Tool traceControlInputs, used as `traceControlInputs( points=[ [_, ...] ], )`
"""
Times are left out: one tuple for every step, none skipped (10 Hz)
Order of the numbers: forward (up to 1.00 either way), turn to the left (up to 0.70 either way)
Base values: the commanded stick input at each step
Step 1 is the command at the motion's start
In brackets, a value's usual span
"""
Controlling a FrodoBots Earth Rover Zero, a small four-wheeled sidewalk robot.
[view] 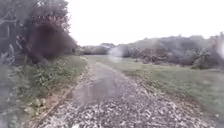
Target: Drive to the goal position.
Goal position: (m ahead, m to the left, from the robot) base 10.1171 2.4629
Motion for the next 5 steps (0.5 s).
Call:
traceControlInputs(
  points=[
    [0.7, 0.0],
    [0.7, 0.0],
    [0.7, 0.0],
    [0.7, 0.0],
    [0.7, 0.0]
  ],
)
